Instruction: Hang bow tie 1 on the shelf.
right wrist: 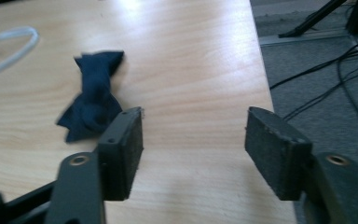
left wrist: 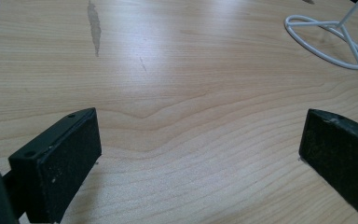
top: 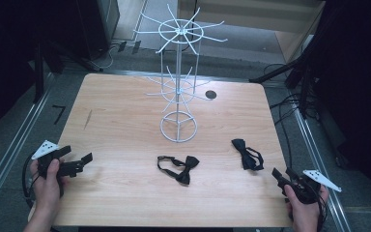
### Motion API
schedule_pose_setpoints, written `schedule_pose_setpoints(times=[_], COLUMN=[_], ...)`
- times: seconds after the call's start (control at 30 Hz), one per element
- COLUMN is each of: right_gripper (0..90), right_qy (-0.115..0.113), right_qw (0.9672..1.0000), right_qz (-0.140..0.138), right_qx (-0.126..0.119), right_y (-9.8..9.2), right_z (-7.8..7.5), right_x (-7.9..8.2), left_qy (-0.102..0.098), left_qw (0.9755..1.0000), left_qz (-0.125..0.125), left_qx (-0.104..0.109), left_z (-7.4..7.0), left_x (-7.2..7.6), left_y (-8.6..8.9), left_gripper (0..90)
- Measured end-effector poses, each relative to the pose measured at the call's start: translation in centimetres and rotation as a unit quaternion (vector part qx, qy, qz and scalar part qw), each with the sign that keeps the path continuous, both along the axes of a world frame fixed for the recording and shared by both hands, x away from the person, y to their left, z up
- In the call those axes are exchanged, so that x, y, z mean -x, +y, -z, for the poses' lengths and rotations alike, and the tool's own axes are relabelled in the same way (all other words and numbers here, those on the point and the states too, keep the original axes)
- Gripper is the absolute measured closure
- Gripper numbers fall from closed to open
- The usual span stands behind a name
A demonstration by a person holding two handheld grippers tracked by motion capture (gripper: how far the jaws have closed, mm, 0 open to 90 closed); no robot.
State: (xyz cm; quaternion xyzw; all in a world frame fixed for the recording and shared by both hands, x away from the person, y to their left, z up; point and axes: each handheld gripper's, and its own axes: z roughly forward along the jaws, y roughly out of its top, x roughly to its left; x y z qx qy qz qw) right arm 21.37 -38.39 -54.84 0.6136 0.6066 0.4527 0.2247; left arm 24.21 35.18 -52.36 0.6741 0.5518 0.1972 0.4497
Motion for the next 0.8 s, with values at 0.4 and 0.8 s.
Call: schedule_pose_setpoints(times=[0.4,0.8], right_gripper=[54.4,53.5], right_qy=[-0.018,-0.03], right_qw=[0.9993,0.9992], right_qz=[0.032,0.025], right_qx=[-0.008,0.005], right_y=[1.7,4.7], right_z=[-1.9,-3.0], right_x=[-0.2,-0.4], left_qy=[0.002,0.001], left_qw=[1.0,1.0], left_qz=[0.001,0.001], left_qx=[-0.001,-0.001], left_z=[0.0,0.0], left_x=[0.0,0.0], left_y=[0.0,0.0], left_gripper=[0.0,0.0])
